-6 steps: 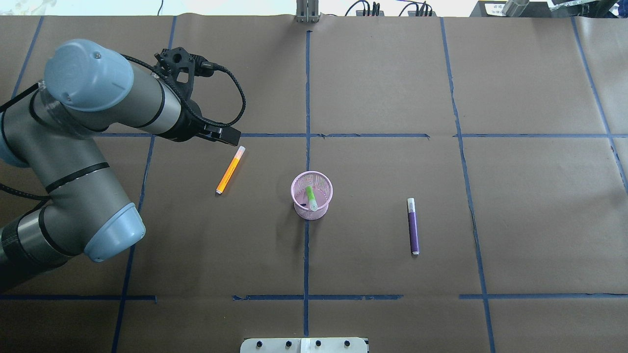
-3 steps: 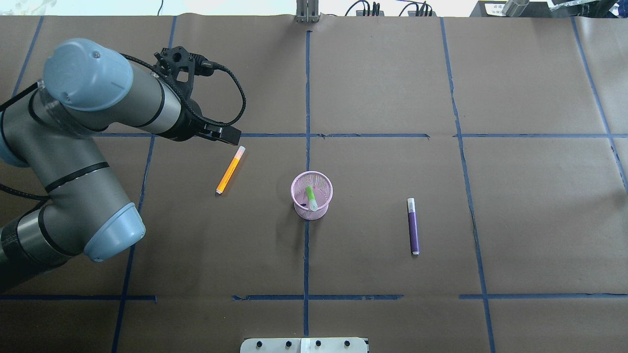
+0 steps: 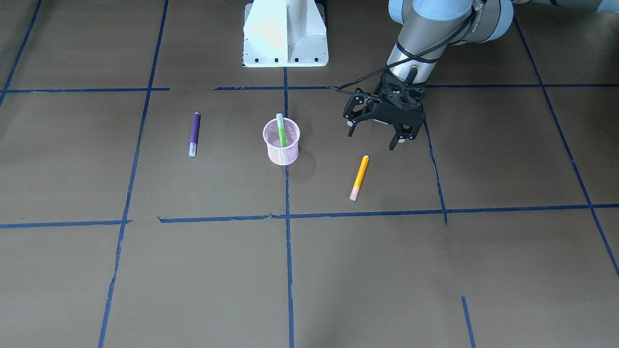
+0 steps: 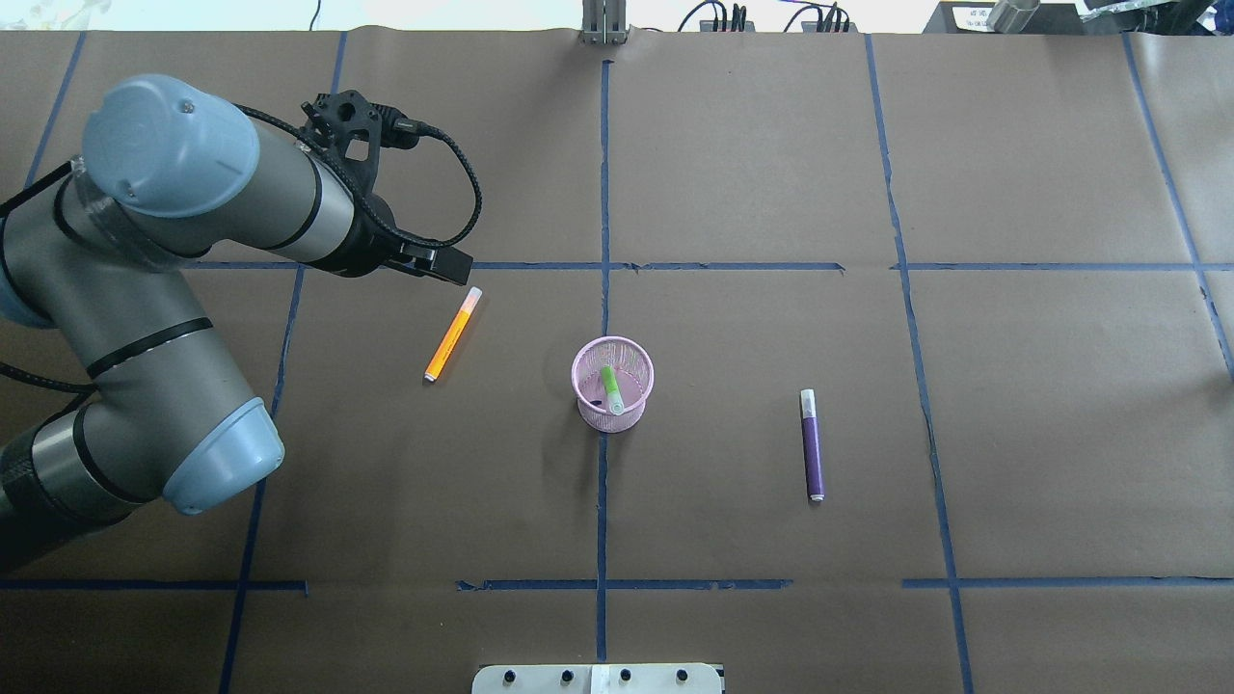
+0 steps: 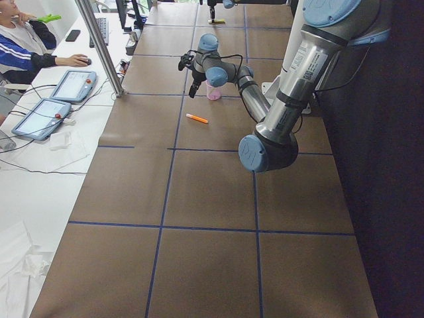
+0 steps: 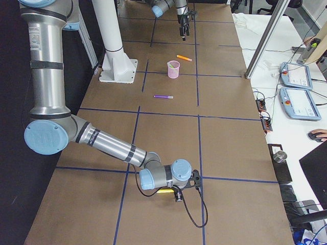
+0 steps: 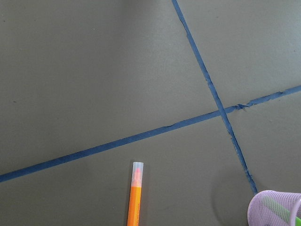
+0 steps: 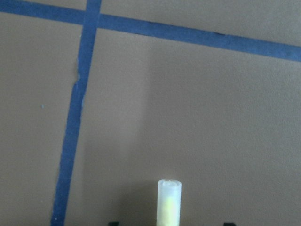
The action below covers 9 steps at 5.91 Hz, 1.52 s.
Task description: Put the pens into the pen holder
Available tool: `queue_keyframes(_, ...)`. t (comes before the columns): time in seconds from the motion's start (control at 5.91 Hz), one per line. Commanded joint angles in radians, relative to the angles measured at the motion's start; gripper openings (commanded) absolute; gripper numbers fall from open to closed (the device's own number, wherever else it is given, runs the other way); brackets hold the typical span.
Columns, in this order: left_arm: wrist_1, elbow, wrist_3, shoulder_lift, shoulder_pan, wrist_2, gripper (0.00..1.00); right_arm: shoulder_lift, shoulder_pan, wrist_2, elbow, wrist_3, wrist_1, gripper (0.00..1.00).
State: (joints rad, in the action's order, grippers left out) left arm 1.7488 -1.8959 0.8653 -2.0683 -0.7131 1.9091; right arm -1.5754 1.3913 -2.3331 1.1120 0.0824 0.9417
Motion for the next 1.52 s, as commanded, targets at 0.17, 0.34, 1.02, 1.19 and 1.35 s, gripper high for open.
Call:
queue_keyframes(0.17, 0.000, 0.000, 0.000, 0.000, 0.000, -0.001, 1.00, 0.000, 0.000, -0.002, 0.002, 0.002, 0.000, 0.21)
queue_keyframes(0.34, 0.001, 0.000, 0.000, 0.000, 0.000, -0.001, 1.00, 0.000, 0.000, -0.003, 0.003, -0.003, -0.001, 0.06)
queue_keyframes(1.02, -0.003, 0.003, 0.000, 0.002, 0.000, -0.002, 1.00, -0.012, 0.011, -0.081, 0.073, -0.003, -0.080, 0.00)
queue_keyframes(1.19, -0.012, 0.009, -0.002, 0.003, 0.001, -0.002, 1.00, -0.008, 0.017, -0.081, 0.095, 0.007, -0.148, 0.00)
queue_keyframes(1.35, -0.011, 0.033, -0.002, 0.011, 0.009, 0.001, 1.00, 0.000, 0.018, -0.081, 0.129, 0.049, -0.215, 0.00)
